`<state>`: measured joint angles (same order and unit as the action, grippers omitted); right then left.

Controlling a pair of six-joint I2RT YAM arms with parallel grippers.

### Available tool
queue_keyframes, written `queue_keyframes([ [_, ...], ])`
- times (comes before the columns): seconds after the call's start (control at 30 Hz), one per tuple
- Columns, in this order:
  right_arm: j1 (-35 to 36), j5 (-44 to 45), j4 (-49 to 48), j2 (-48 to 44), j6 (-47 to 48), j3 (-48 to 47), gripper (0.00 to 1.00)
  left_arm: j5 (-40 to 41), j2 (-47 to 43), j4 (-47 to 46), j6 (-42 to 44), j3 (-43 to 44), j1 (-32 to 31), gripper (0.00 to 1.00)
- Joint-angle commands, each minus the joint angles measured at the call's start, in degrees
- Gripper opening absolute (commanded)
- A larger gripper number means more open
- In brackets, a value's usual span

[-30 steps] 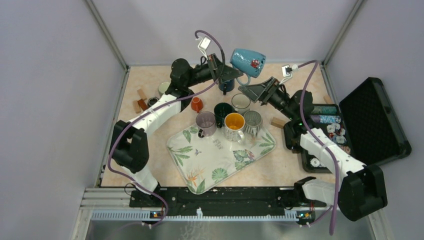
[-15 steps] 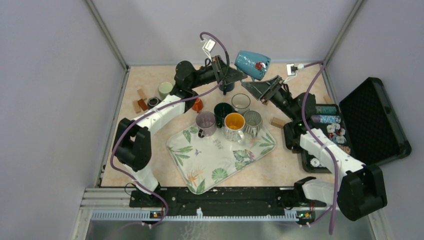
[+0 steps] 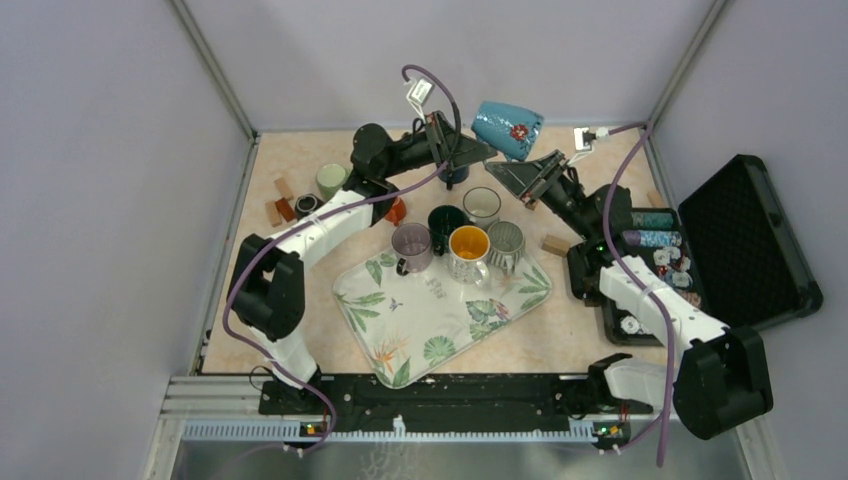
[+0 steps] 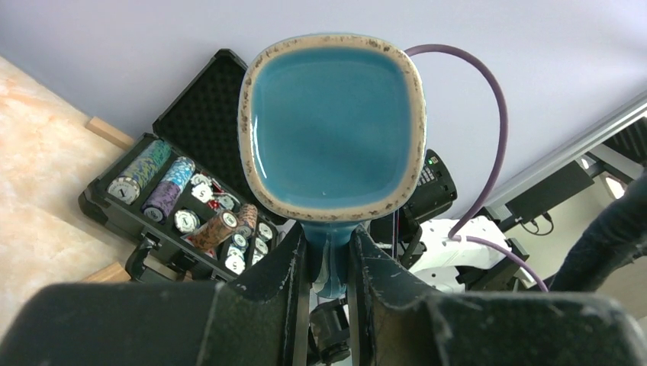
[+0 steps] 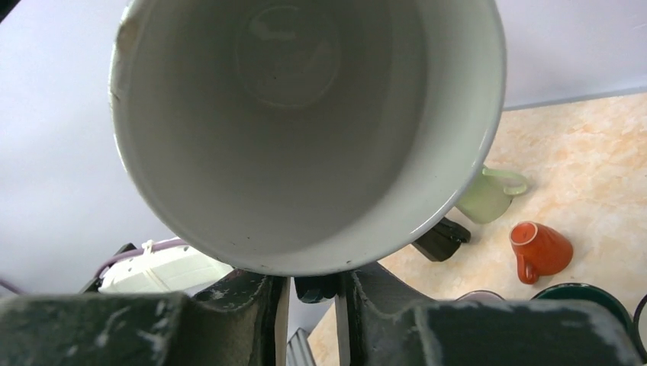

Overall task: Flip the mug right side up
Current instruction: Turn over the cup at the center of the board.

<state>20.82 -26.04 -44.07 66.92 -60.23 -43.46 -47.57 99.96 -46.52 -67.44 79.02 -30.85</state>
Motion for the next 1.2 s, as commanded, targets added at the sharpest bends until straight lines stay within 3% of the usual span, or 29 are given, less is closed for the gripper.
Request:
queue_keyframes([
  [0.0,-0.2,-0.2,-1.7,-0.3,1.4,-0.8,0.15,0.6,0.3,-6.2,0.3,0.4,-0.6,0.00],
  [0.1,-0.2,0.1,-0.5,-0.8,2.0,-0.9,0.02,0.6,-0.1,-5.5,1.2,-0.1,-0.6,0.00],
  [0.23,-0.2,0.6,0.9,-1.5,3.3,-0.8,0.00,0.9,-0.4,-3.8,2.7,-0.6,-0.6,0.07],
  [0.5,-0.2,2.3,5.2,-3.5,6.8,-1.4,0.00,2.2,-1.3,1.0,7.2,-1.7,-0.6,0.58],
  [0.8,-0.2,4.7,11.6,-5.5,10.6,-2.2,0.00,6.4,-5.9,14.4,17.6,-4.5,-0.6,0.90],
  [0.93,-0.2,5.3,14.7,-6.0,12.0,-2.8,0.00,9.8,-9.0,22.2,24.4,-6.1,-0.6,0.98],
  [1.17,-0.1,5.4,24.3,-6.9,16.8,-5.2,0.00,20.1,-16.8,37.8,35.8,-7.4,-0.4,0.98],
])
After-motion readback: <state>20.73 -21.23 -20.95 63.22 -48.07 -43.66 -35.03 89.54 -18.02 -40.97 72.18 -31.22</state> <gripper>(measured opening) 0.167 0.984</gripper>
